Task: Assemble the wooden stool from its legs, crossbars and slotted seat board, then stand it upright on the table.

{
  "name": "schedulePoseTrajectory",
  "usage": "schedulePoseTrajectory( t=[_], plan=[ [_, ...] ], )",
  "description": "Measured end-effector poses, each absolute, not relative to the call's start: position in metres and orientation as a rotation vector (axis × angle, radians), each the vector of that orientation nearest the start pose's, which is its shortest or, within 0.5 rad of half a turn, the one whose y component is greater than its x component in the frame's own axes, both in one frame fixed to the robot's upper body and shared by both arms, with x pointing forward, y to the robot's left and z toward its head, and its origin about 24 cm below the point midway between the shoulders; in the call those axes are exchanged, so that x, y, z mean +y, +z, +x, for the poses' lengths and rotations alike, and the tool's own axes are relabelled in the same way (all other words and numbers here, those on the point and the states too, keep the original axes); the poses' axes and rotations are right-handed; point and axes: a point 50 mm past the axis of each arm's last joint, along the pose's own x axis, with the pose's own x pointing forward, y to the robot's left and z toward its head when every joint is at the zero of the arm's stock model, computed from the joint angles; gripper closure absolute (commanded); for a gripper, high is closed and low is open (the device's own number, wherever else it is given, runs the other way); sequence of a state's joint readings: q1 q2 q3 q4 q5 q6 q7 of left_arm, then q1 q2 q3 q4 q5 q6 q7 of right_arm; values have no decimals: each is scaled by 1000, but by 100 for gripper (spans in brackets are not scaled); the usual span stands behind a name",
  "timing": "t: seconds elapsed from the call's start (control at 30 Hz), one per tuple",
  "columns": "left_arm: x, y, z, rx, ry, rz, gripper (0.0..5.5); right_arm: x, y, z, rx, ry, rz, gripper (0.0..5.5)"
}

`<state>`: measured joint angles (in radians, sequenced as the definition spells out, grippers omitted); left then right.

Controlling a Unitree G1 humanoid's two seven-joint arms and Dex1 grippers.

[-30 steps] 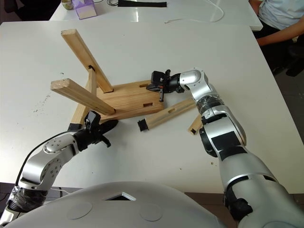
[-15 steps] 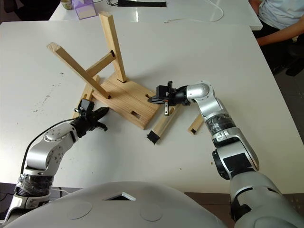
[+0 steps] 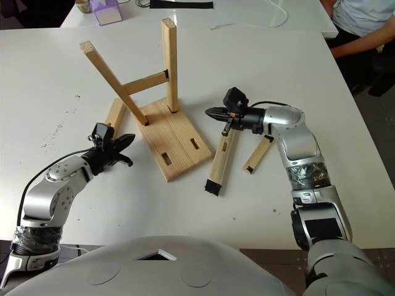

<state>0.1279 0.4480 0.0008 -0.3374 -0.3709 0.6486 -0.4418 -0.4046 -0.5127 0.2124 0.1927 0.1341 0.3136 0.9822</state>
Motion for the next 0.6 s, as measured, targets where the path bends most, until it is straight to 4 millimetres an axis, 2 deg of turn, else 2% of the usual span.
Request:
schedulePoseTrajectory(
  t=[0.1, 0.13, 0.3, 0.5, 0.6],
  plan=[
    [180, 42, 208, 516, -607, 9, 550, -156, 40, 286, 478, 1129, -401, 547],
    [176, 42, 208, 519, -640, 8, 550, -152, 38, 283, 473, 1157, -411, 547],
    [174, 43, 212, 519, -661, 50, 550, -152, 40, 281, 476, 1212, -458, 547],
    [175, 39, 227, 519, -657, 69, 550, -153, 45, 263, 496, 1330, -445, 547],
    [175, 38, 228, 510, -654, 73, 550, -151, 45, 261, 496, 1351, -444, 547]
  ],
)
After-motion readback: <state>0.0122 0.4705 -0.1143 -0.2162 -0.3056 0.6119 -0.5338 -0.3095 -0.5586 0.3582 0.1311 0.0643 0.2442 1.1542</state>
